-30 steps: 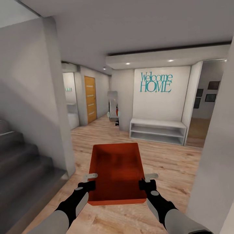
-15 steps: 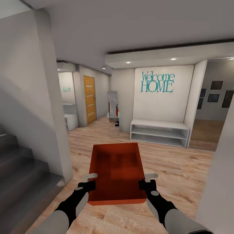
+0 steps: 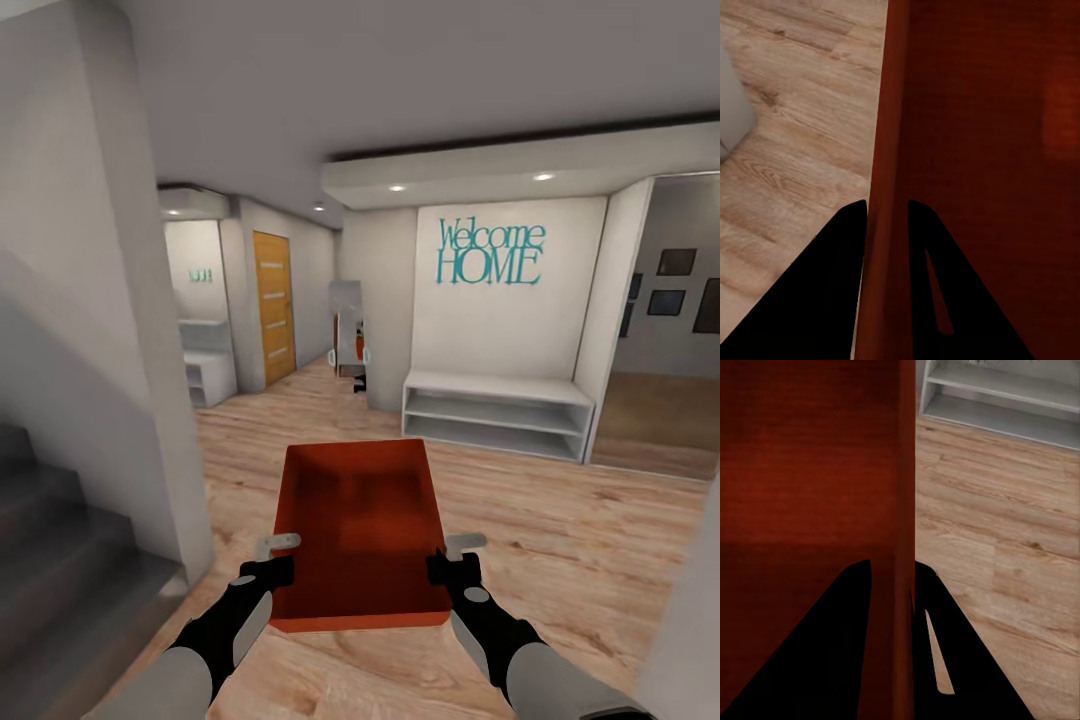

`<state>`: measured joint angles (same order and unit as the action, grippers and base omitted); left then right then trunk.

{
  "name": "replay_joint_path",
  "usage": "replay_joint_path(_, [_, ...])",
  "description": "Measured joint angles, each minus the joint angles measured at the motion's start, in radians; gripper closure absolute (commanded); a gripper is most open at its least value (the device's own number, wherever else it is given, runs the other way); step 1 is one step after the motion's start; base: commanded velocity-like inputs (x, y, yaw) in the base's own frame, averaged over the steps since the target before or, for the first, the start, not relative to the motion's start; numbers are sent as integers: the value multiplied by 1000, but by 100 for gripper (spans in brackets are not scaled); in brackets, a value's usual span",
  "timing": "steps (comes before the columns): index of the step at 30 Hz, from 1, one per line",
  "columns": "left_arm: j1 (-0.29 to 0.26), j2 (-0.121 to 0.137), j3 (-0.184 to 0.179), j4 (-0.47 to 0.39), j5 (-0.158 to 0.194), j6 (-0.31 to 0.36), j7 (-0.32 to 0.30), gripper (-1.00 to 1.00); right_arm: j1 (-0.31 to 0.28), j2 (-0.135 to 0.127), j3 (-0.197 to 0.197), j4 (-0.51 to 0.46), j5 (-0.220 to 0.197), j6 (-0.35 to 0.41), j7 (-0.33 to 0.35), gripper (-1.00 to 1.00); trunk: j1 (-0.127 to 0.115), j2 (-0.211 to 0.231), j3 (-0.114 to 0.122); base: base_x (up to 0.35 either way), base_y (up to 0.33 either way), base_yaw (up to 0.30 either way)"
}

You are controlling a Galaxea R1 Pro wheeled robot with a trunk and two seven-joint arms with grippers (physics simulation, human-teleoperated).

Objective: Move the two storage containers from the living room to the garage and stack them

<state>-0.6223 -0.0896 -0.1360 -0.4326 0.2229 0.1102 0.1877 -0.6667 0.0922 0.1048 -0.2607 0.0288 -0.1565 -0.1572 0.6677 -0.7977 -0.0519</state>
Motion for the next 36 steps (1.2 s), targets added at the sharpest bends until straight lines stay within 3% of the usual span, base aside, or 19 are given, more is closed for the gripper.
replay_joint_path(36, [0,0,-1,-1,0,2,1,100,0,0,0,0,-1,0,0,100,0,0,0,322,0,0])
